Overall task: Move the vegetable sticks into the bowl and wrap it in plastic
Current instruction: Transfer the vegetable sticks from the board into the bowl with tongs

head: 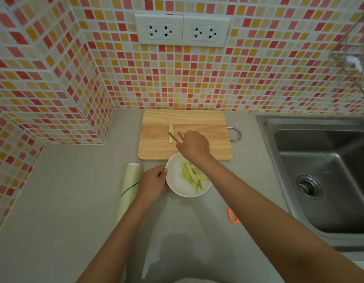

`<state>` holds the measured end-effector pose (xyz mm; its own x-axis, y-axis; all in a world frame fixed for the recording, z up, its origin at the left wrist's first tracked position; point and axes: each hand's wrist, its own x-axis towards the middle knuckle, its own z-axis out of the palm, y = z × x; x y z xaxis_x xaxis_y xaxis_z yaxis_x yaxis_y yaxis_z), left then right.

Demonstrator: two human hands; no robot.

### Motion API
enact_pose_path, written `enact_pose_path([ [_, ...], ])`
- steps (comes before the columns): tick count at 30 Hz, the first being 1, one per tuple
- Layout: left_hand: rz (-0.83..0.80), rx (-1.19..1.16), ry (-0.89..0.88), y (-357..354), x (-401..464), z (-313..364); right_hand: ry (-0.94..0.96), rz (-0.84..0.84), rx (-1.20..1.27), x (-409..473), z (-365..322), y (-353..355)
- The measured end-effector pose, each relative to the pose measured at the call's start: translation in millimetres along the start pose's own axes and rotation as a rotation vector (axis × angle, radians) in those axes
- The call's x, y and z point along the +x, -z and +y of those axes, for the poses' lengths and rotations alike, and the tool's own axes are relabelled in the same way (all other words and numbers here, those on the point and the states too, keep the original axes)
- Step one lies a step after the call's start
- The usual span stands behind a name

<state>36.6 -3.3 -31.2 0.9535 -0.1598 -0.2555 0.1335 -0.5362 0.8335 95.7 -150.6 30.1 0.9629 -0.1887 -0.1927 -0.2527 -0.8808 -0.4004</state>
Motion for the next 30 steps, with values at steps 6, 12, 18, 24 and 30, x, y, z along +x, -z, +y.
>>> enact_pose_path([
  [6,0.003,-0.009,0.0,0,-1,0,-0.034,-0.018,-0.047,33,-3,-22],
  [12,-0.008,-0.007,0.001,0,1,0,-0.071,0.007,0.091,19,25,1],
  [18,-0.008,0.016,-0.001,0,2,0,-0.073,-0.055,0.336,-68,60,25],
  [24,-0.012,0.029,0.003,1,1,3,-0.027,-0.201,0.067,-120,61,-15],
  [30,-0.012,0.025,0.012,1,0,5,-0.013,-0.084,-0.061,-116,56,-4],
])
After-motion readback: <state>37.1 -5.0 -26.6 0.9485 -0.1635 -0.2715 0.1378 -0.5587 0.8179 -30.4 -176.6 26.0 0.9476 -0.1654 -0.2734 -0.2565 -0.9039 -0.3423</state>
